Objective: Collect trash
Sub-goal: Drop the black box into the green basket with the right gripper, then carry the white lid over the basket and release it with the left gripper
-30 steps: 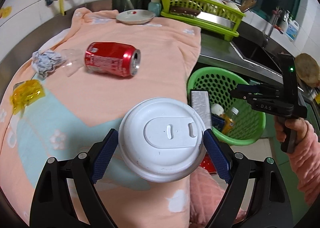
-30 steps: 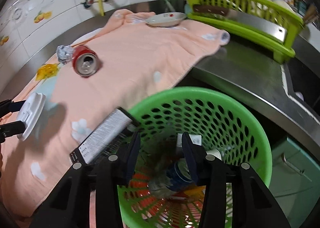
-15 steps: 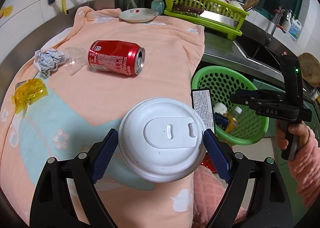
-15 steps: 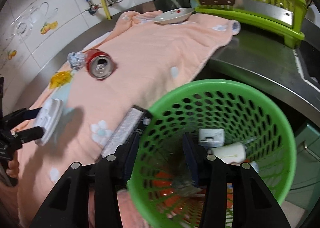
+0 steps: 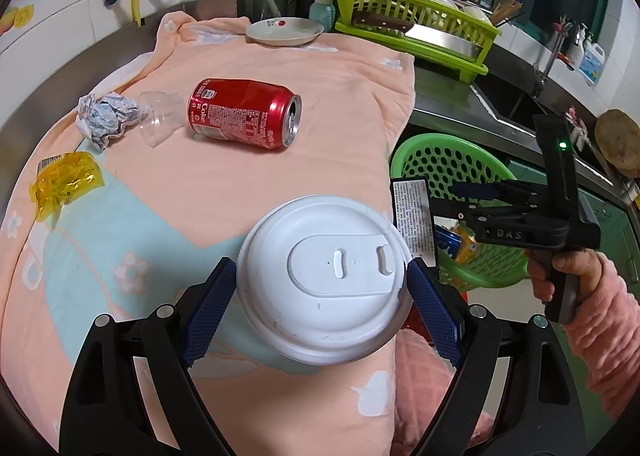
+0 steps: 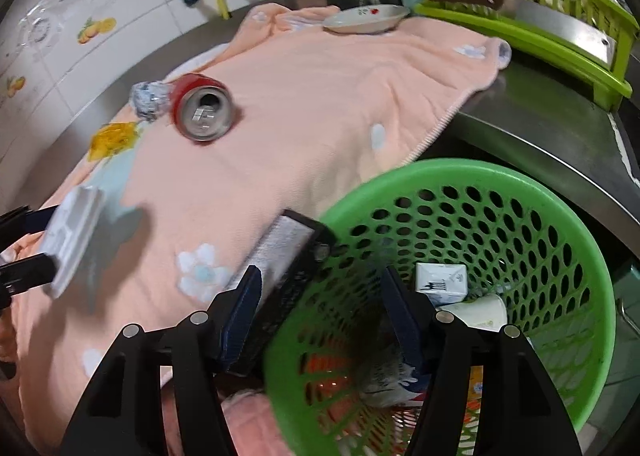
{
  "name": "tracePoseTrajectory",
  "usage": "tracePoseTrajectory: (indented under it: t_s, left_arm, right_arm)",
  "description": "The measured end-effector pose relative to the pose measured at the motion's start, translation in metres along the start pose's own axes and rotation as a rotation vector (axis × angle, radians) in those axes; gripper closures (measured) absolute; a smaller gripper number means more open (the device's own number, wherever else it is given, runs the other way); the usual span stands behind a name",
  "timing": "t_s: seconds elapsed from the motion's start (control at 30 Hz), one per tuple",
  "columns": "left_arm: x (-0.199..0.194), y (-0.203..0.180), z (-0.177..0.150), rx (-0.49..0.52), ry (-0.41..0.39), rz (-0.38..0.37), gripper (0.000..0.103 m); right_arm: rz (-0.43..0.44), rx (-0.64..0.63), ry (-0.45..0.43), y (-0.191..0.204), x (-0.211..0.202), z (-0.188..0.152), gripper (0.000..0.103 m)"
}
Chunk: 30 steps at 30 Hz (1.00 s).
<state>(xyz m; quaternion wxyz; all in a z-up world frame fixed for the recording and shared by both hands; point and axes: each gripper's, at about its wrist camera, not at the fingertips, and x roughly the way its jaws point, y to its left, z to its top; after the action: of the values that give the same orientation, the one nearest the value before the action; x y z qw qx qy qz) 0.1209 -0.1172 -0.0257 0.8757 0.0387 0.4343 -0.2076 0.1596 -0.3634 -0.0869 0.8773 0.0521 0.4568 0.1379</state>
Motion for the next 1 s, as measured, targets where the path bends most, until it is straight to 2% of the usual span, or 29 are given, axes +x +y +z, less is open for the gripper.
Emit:
tracePoseTrajectory:
  t_s: [0.47,0.67,1.0]
  left_arm:
    - [0.007,-0.007,0.004,0.017,0.009,-0.019,0.018]
    - [0.016,-0.025,0.011,0.048,0.017,-0.051,0.018]
    - [0.057,-0.089,0.039,0.112,0.052,-0.173,0.018]
  right_arm:
    - [-0.11,0.056,0.034,-0.038,0.007,-0.014,0.043]
    - [-0.145,0.077,0.008,-0.058,-0.017,-0.018,0.043]
    - [-0.196,0.079,-0.061,-0.079,-0.07,-0.026,0.039]
